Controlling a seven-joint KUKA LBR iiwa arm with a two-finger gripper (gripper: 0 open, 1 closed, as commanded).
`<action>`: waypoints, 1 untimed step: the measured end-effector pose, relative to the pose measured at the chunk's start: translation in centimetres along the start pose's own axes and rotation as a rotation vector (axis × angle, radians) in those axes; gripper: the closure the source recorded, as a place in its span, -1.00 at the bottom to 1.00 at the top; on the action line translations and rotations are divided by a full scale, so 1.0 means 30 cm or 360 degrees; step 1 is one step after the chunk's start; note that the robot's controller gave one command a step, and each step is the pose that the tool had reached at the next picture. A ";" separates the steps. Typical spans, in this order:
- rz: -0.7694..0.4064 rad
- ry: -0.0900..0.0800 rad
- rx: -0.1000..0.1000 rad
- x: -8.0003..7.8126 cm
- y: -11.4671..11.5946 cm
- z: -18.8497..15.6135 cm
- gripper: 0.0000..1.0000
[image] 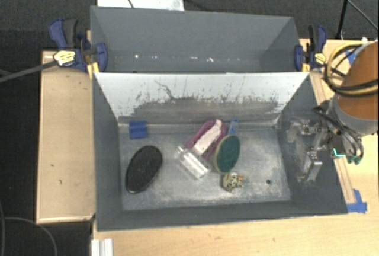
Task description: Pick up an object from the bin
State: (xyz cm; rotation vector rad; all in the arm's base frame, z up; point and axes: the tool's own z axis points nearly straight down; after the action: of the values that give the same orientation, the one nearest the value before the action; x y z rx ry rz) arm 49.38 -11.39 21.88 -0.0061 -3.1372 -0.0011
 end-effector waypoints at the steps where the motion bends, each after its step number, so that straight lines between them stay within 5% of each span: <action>1: -0.0137 -0.0003 -0.0006 -0.049 0.346 0.238 -1.00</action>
Offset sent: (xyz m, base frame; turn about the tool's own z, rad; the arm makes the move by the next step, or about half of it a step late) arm 0.0150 0.0983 -0.0688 -0.0775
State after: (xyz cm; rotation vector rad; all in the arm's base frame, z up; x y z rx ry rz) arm 50.86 -1.00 14.74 0.1287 -3.1364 -0.0072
